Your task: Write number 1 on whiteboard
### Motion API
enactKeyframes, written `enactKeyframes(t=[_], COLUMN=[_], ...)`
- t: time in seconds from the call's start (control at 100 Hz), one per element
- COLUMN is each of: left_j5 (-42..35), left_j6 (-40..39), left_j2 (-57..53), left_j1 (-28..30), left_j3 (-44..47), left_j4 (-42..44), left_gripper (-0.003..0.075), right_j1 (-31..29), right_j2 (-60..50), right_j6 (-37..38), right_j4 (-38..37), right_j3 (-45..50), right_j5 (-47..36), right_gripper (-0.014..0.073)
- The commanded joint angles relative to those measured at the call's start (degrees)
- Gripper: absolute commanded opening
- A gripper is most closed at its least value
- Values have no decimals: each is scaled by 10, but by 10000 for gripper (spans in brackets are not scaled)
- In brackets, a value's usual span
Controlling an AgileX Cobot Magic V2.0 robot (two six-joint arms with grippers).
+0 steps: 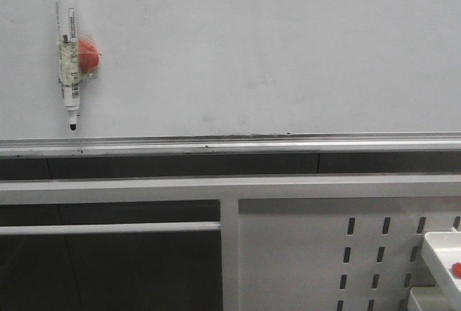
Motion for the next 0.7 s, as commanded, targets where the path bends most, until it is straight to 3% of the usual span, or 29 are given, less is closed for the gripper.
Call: enactKeyframes(t=[0.0, 0.28, 0.42, 0.49, 0.69], left_j5=[-29, -29, -39, -78, -177], left_j6=[-4, -4, -4, -4, -4], left_j2=[-12, -12, -12, -12, -12], left_j1=[2, 2, 2, 2, 2], left_j3=[21, 21, 21, 21, 20], left_j4=[-9, -8, -29, -88, -390], left_gripper=[-20, -20, -20, -20, -20], right_j1=[1, 1, 1, 1, 1], right_j2=[-14, -14, -14, -14, -14], right_j6=[-5, -5, -5, -4, 6], right_j4=[3, 3, 2, 7, 105], right_j3=[8, 8, 8, 8, 8], right_j5=[-18, -31, -90, -147, -306], right_gripper=[-50, -50, -50, -50, -50])
